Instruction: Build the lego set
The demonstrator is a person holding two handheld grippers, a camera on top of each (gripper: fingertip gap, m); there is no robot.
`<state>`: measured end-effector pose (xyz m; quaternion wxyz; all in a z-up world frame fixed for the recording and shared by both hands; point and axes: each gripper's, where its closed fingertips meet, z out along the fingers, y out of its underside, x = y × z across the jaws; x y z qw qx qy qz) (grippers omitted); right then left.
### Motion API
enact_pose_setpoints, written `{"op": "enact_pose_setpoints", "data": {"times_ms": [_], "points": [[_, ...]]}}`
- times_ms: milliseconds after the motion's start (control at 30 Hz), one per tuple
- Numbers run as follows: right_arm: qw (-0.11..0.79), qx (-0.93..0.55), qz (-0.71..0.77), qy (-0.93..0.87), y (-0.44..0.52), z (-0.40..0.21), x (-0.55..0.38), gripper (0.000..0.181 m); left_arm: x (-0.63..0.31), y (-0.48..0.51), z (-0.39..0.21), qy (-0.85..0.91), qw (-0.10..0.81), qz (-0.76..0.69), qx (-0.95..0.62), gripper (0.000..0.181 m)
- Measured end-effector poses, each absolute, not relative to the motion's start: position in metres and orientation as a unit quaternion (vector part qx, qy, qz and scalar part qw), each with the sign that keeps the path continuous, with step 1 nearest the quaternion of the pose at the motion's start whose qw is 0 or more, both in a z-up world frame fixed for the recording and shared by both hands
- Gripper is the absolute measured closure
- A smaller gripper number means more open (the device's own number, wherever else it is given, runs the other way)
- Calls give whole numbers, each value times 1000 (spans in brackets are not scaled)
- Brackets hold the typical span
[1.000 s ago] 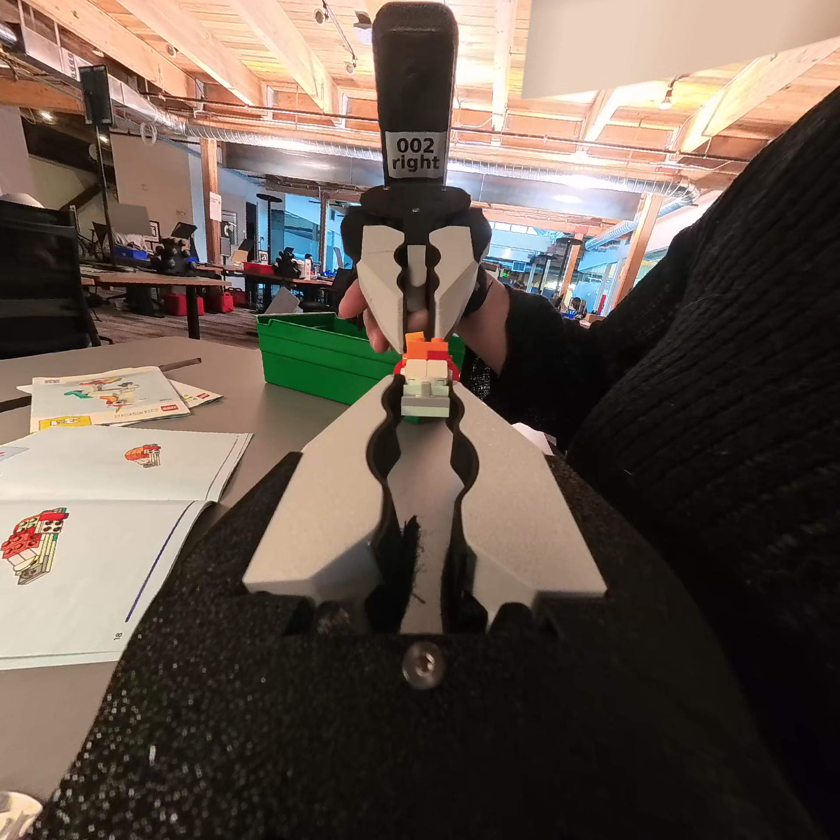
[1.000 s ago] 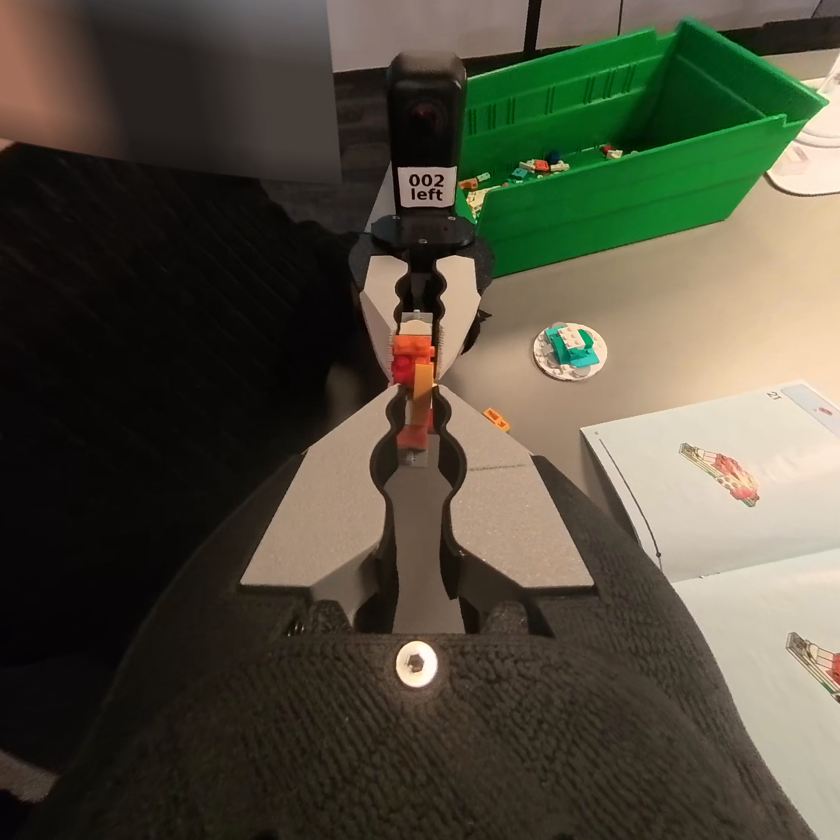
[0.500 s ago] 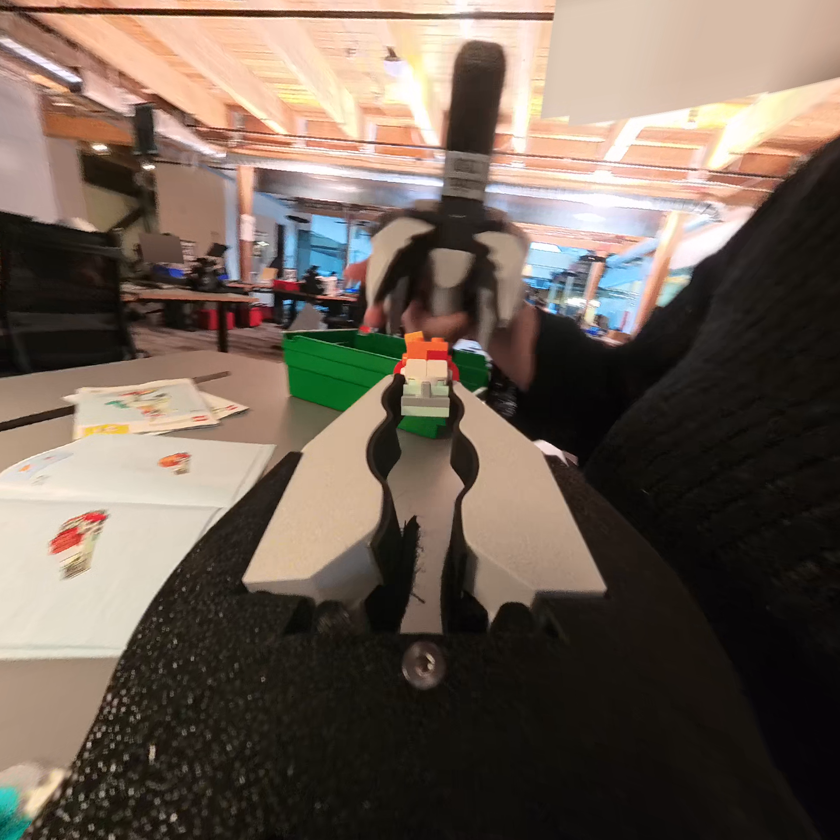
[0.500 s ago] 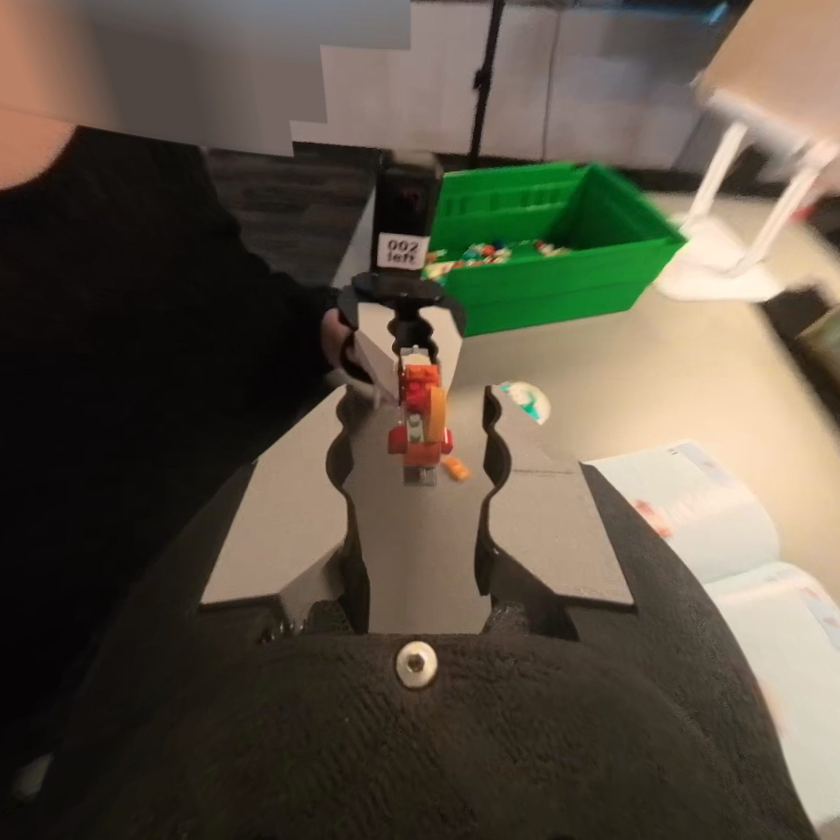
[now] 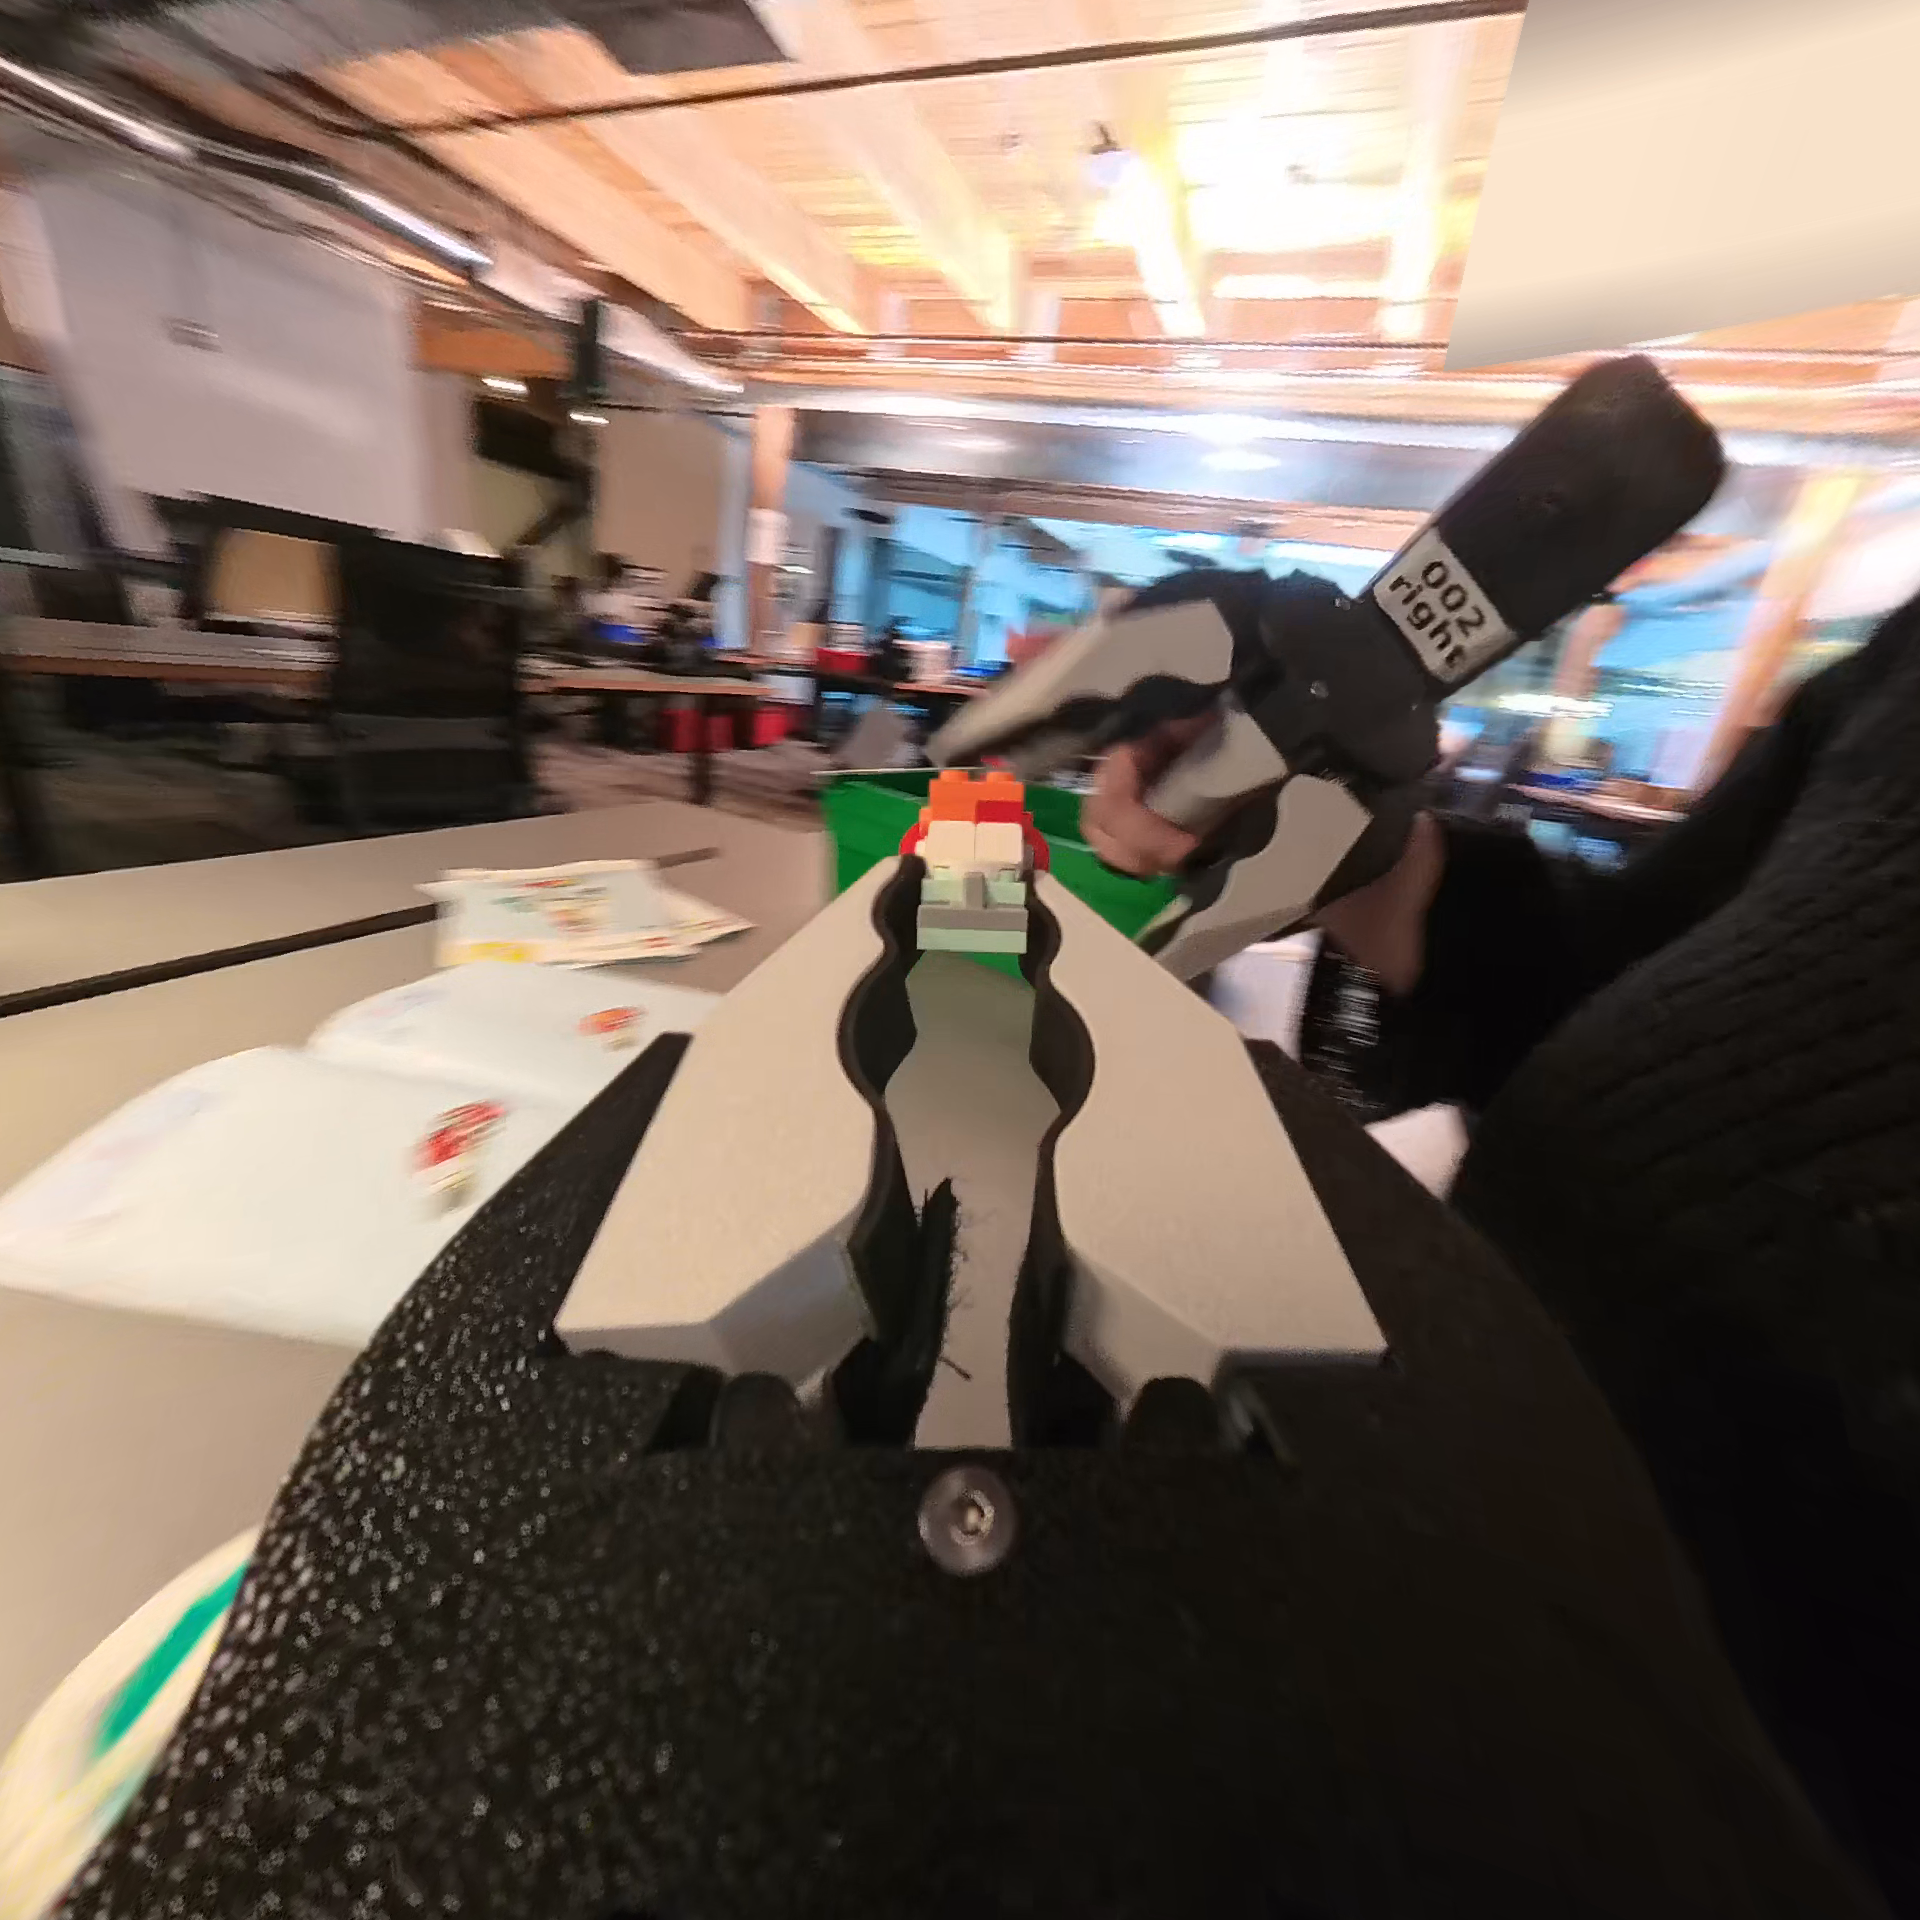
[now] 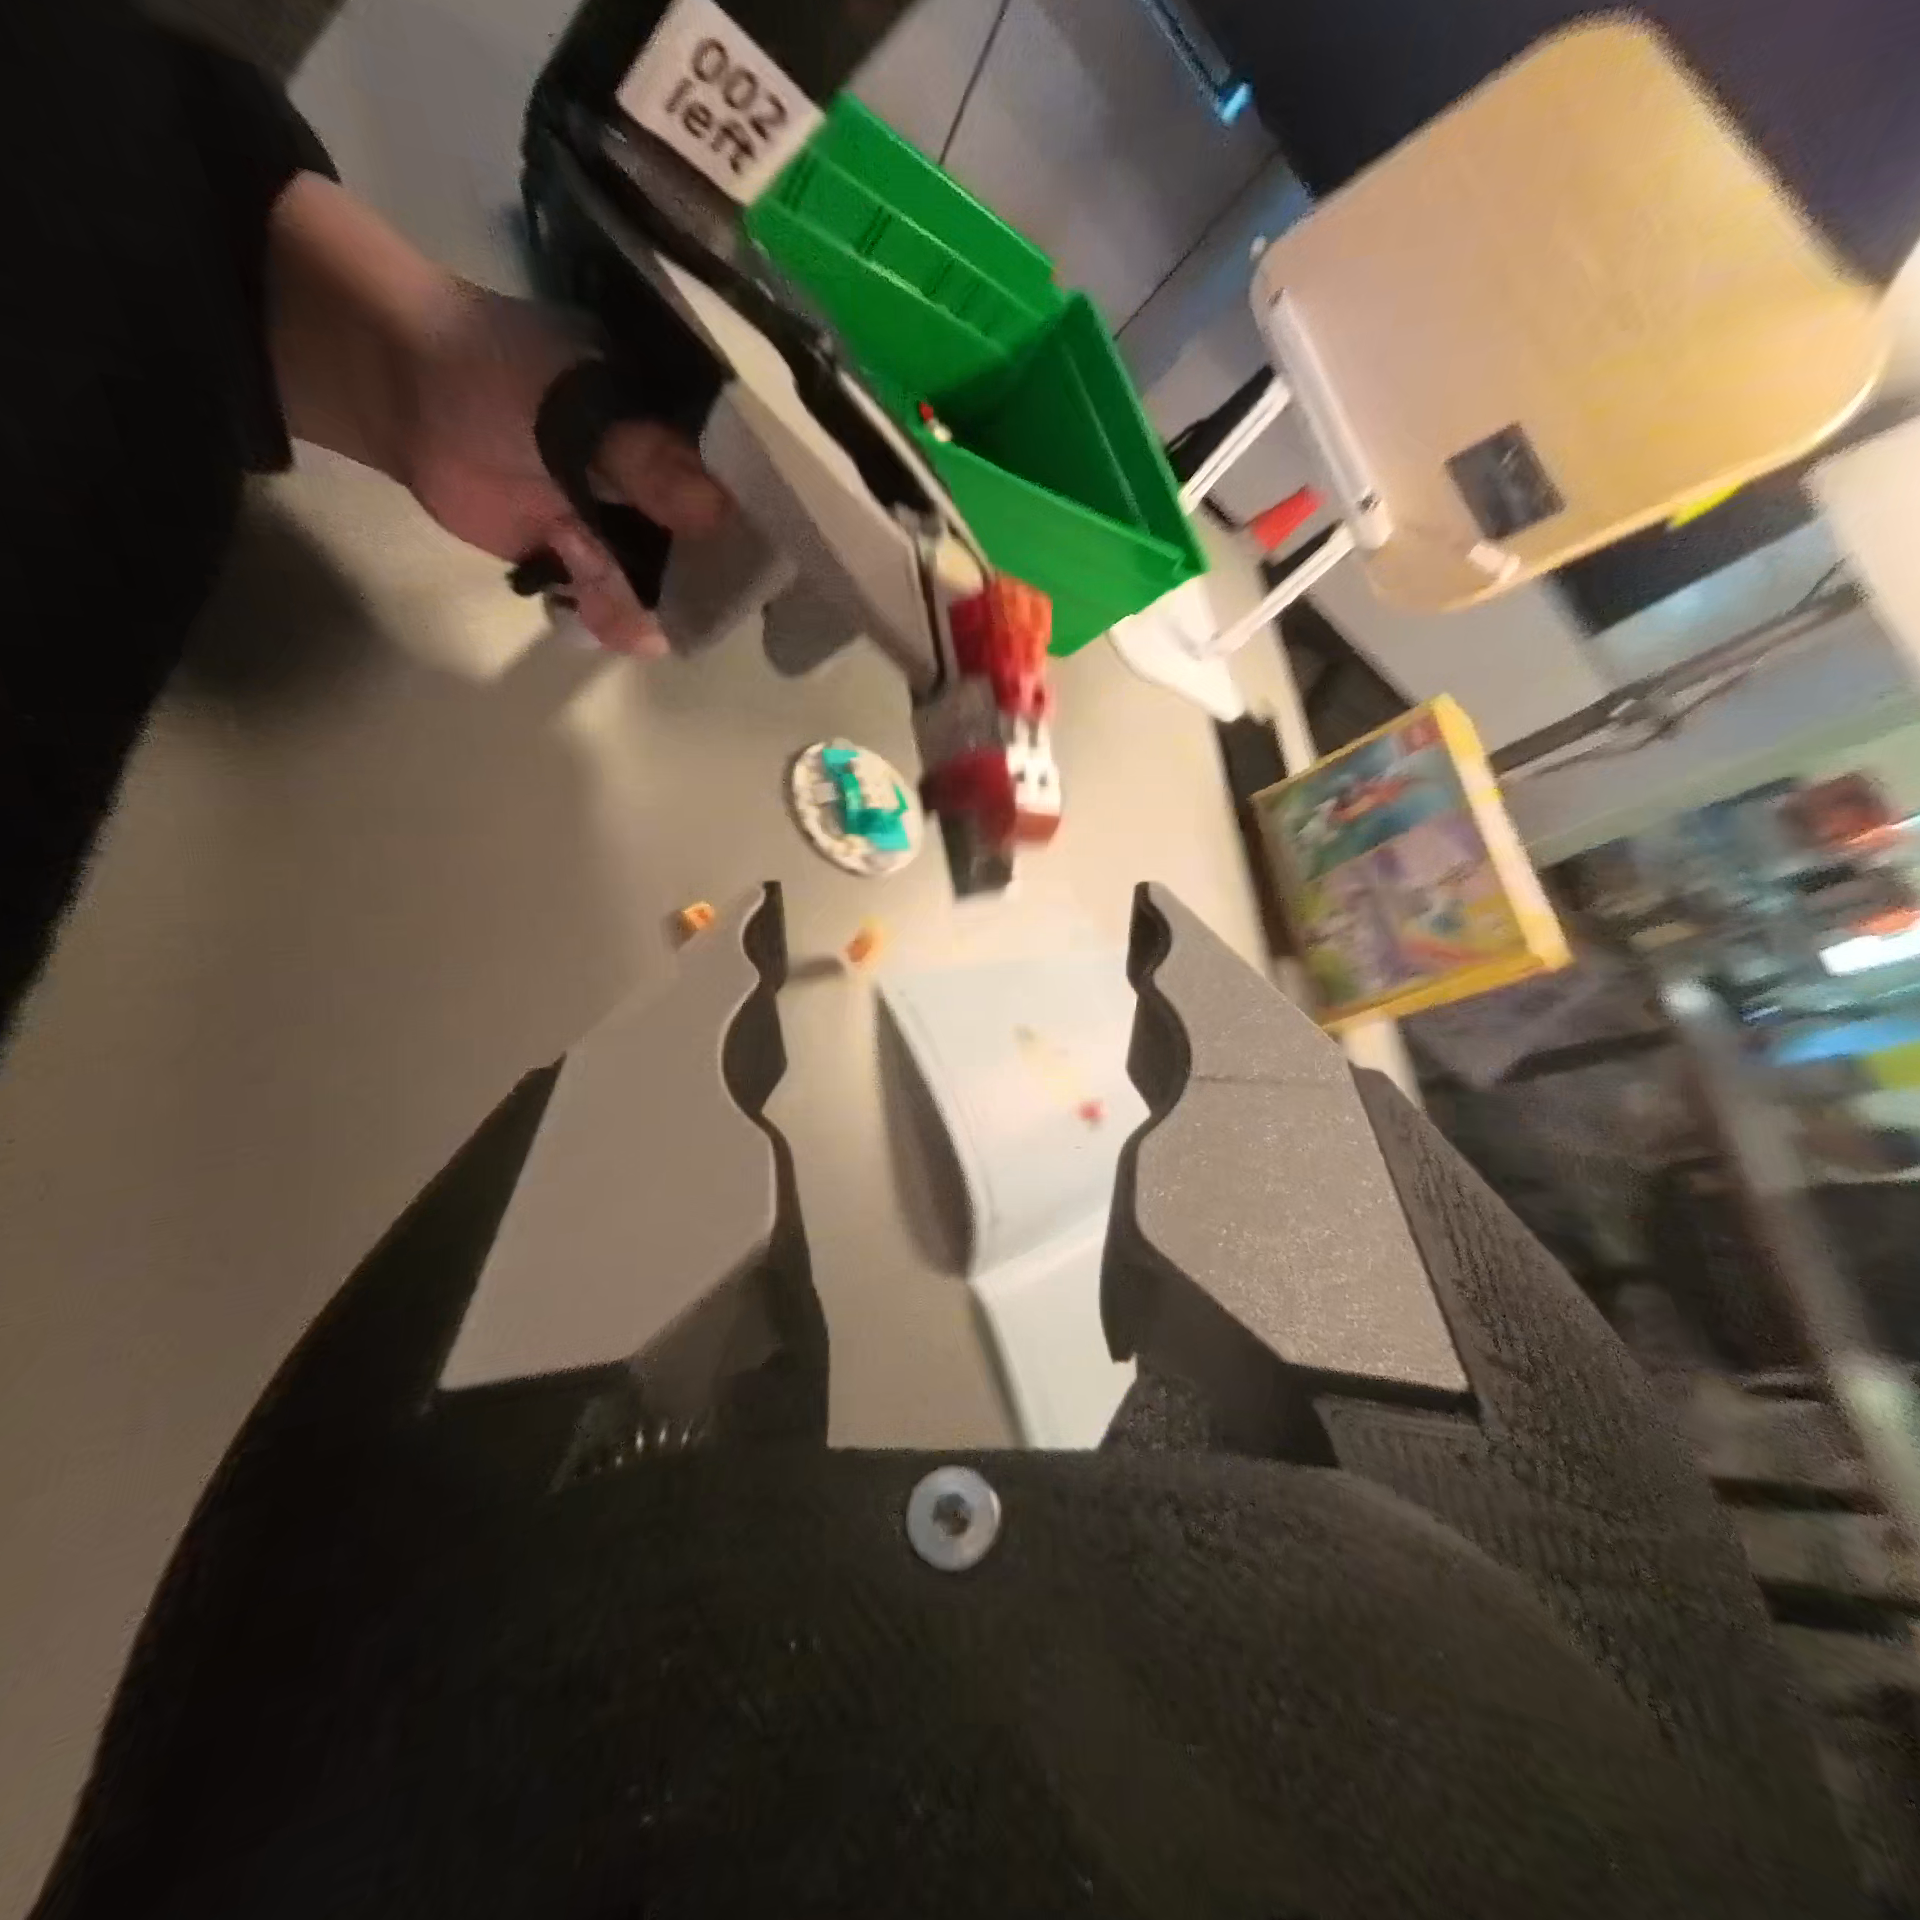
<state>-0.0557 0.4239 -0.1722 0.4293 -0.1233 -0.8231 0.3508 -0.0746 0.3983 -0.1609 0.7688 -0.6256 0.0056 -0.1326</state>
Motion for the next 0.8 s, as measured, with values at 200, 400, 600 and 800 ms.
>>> {"op": "enact_pose_setpoints", "data": {"times_ms": [200, 400, 600, 800], "points": [[236, -267, 424, -833, 434, -232, -54, 135, -105, 369, -159, -52, 780, -33, -623, 166], [139, -288, 423, -848, 403, -281, -75, 147, -115, 339, -145, -77, 785, 55, -613, 166], [77, -372, 390, -839, 387, -301, -108, 153, -123, 304, -131, -98, 781, 120, -605, 166], [113, -416, 329, -840, 372, -317, -121, 155, -120, 300, -138, -115, 776, 115, -610, 166]]}}
